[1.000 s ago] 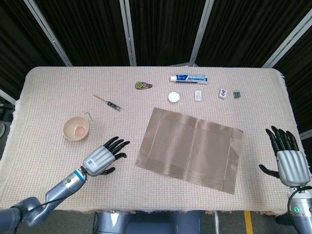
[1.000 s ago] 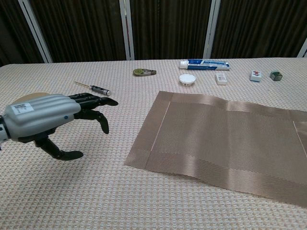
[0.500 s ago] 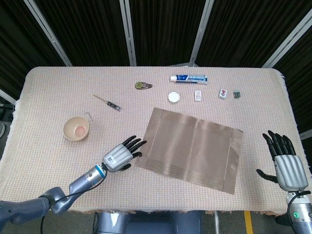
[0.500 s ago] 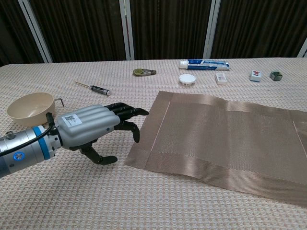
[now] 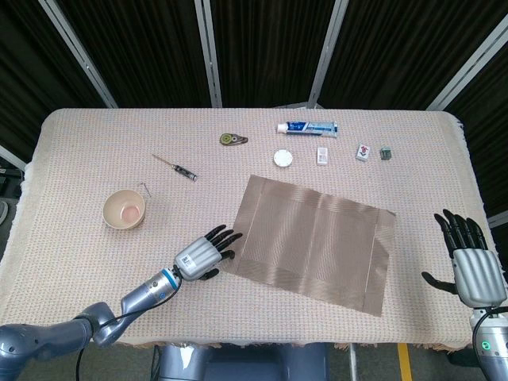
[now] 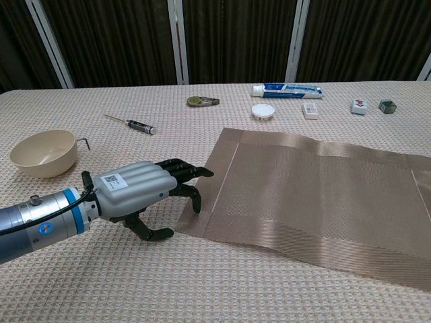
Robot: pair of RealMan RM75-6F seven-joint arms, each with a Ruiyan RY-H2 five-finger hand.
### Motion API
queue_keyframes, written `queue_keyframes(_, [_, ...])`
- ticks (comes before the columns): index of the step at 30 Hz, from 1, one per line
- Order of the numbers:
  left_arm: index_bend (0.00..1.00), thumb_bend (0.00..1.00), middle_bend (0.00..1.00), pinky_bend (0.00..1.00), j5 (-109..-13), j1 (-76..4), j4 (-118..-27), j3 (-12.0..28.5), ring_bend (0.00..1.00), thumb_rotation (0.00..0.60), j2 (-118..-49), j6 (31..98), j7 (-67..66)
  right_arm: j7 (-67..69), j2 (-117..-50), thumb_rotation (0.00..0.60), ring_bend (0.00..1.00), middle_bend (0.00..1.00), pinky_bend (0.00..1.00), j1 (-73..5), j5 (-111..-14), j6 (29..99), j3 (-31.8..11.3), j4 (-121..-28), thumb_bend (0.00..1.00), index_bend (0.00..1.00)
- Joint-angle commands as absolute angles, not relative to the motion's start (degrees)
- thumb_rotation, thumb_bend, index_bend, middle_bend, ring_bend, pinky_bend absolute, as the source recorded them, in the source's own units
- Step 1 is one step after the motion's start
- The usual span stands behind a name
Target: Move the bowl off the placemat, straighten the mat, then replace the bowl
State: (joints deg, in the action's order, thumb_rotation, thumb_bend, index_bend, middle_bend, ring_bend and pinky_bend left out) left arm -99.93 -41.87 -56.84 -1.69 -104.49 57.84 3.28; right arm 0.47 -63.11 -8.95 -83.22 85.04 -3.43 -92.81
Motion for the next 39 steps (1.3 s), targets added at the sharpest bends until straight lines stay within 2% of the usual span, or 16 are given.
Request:
queue_keyframes(1, [0.33, 0.30, 0.00, 0.00, -99.6, -41.9, -56.6, -1.8, 0.00, 0.600, -104.7, 58.0, 3.3, 0.7, -63.3, 0.600, 0.00, 0.00, 0.00, -8.9, -83.1, 84.9, -3.7, -92.5, 0.00, 0.00])
queue_keyframes(8, [0.33, 0.30, 0.00, 0.00, -98.7, -42.6, -55.5, -1.8, 0.00, 0.600, -106.2, 57.1, 2.6, 0.6, -63.3, 0.600, 0.00, 0.00, 0.00, -8.7, -83.6, 85.2, -4.0, -92.9, 0.00, 0.00])
queue_keyframes(13, [0.35, 0.40, 0.00, 0.00, -97.9, -43.1, -54.7, -1.5, 0.00, 0.600, -107.4, 56.9, 2.6, 0.4, -63.2, 0.600, 0.00, 0.00, 0.00, -8.4, -84.0, 85.3, -4.1, -93.1, 0.00, 0.00])
queue_keyframes(18, [0.39, 0.45, 0.00, 0.00, -97.6, -43.9, -54.2, -1.3, 0.00, 0.600, -108.5, 56.9, 2.5, 0.5, -63.1, 0.600, 0.00, 0.00, 0.00, -8.2, -84.2, 85.3, -4.3, -93.1, 0.00, 0.00])
queue_keyframes(26, [0.53, 0.52, 0.00, 0.00, -97.3, -44.6, -53.8, -0.7, 0.00, 0.600, -109.5, 57.8, 2.7, 0.6, -62.9, 0.600, 0.00, 0.00, 0.00, -8.0, -84.6, 85.4, -4.4, -93.2, 0.00, 0.00])
queue_keyframes(39, [0.71, 0.52, 0.00, 0.00, -96.2, -45.3, -54.0, -0.2, 0.00, 0.600, -111.1, 58.3, 1.5, 2.2, -62.7, 0.600, 0.00, 0.00, 0.00, -7.7, -86.3, 86.1, -4.5, -93.0, 0.00, 0.00])
